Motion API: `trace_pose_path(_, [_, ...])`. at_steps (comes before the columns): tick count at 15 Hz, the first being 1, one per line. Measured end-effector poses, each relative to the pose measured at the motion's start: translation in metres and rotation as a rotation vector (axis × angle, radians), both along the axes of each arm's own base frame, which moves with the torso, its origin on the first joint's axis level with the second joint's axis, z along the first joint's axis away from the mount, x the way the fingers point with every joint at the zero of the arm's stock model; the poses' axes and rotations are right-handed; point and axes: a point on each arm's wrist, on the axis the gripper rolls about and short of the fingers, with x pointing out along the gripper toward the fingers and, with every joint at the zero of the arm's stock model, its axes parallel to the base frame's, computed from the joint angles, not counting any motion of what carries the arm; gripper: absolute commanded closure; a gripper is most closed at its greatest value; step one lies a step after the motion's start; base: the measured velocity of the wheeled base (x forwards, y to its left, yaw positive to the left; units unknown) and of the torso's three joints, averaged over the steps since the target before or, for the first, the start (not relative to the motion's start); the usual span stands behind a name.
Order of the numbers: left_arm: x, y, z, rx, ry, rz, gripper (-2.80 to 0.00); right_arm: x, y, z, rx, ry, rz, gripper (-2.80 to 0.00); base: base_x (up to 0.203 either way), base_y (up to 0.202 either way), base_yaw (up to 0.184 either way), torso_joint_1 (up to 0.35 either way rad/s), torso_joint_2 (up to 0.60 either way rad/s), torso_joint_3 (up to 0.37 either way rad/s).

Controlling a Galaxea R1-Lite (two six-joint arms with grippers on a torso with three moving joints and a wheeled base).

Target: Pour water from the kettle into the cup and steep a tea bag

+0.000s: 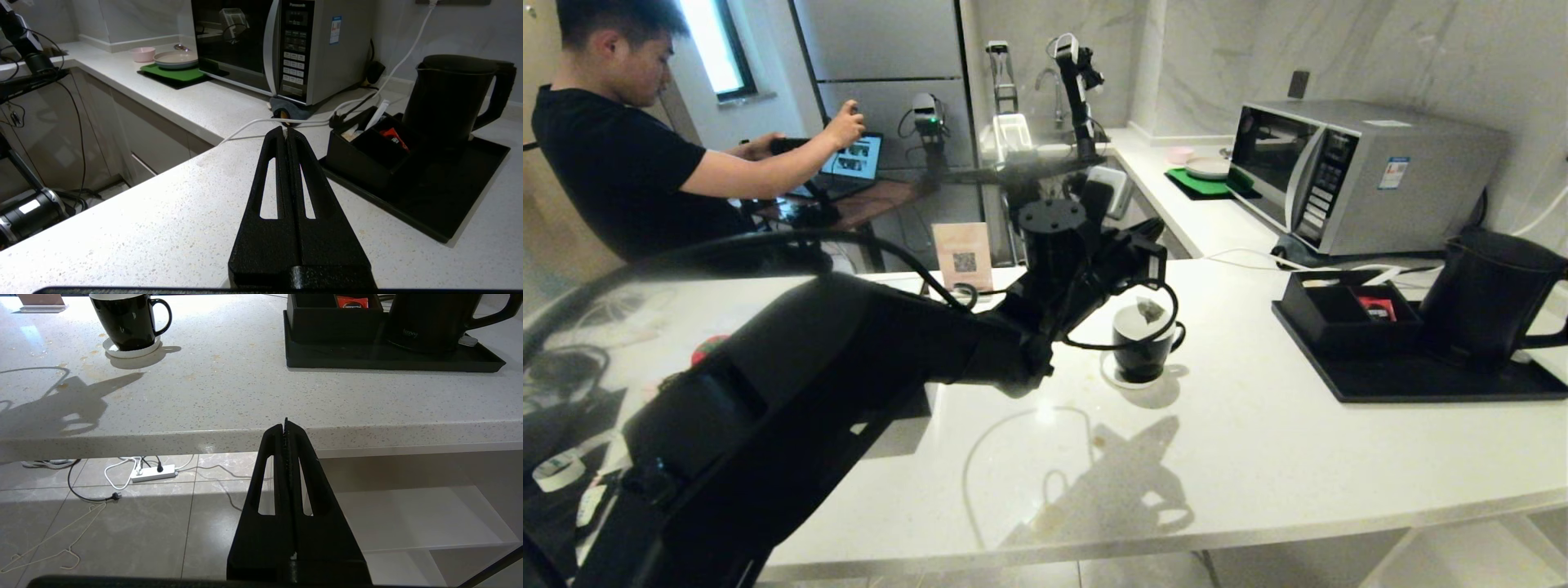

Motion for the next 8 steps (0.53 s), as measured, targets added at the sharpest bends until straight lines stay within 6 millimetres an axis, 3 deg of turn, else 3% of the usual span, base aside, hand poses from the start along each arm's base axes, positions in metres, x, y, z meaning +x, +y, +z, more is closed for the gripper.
trace_pose_path(8, [-0.003,0.003,-0.038,0.028,0.035,0.003,0.00,0.000,0.000,0.000,0.000,0.000,0.000,0.00,0.000,0.000,0.000,0.000,0.00,0.000])
